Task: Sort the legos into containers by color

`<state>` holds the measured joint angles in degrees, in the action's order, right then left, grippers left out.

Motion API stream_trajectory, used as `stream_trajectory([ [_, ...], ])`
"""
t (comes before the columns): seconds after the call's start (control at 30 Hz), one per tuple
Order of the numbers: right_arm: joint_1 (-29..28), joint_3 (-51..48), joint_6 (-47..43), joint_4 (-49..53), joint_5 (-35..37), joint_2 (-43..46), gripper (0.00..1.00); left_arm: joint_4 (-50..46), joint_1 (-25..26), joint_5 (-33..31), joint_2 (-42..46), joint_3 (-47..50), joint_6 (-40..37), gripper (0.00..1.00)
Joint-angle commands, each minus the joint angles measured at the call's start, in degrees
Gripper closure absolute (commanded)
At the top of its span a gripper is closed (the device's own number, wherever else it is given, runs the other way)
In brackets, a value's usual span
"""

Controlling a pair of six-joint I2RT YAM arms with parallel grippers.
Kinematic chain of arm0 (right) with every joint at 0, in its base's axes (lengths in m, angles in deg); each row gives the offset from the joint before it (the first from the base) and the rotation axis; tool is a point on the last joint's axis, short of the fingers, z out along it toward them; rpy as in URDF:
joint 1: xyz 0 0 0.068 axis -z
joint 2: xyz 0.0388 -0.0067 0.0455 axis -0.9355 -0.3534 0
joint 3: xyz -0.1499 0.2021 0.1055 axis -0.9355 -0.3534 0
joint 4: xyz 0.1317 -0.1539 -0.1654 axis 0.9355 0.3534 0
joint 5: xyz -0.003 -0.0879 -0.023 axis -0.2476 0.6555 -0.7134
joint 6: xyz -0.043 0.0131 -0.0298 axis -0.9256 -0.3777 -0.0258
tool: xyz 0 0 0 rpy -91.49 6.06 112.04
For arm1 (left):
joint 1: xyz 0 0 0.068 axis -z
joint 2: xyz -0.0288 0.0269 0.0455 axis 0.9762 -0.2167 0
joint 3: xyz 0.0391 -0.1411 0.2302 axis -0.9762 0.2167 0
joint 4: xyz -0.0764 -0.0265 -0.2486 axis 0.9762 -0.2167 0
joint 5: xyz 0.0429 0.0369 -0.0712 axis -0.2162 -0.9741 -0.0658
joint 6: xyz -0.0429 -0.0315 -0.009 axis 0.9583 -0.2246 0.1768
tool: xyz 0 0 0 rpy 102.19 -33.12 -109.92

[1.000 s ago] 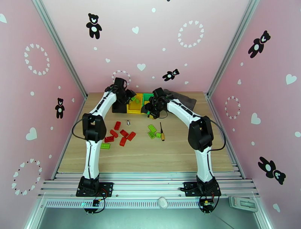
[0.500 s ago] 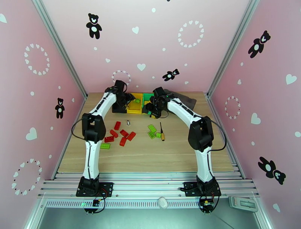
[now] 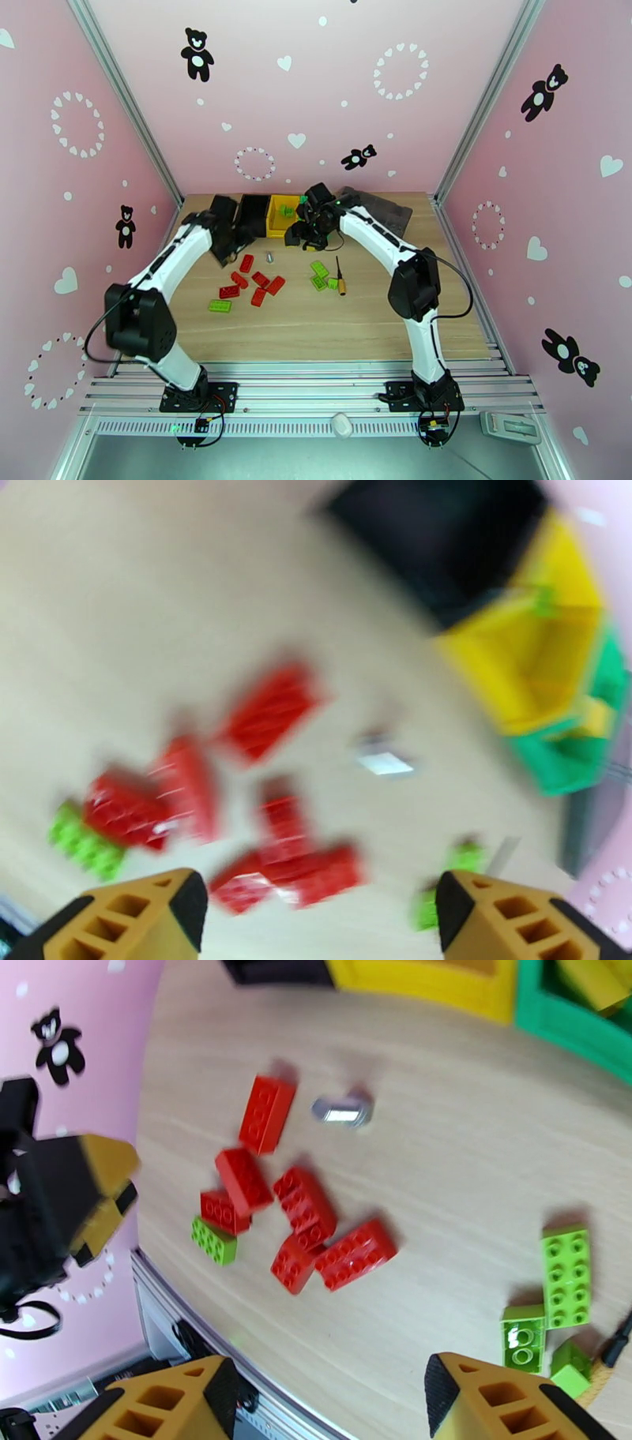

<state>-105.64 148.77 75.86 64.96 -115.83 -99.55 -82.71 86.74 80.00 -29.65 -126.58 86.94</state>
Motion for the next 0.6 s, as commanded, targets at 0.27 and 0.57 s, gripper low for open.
stream_trajectory([
  [0.27,-2.1,0.9,-3.4,4.2,-0.4,-1.5,0.33,1.4,-2.9,-4.8,11.9,20.2,0.4,0.06],
  [0.57,-2.2,-0.6,-3.3,3.8,-1.4,-0.5,0.34,5.9,-3.4,-8.4,9.4,22.4,-8.2,0.04],
])
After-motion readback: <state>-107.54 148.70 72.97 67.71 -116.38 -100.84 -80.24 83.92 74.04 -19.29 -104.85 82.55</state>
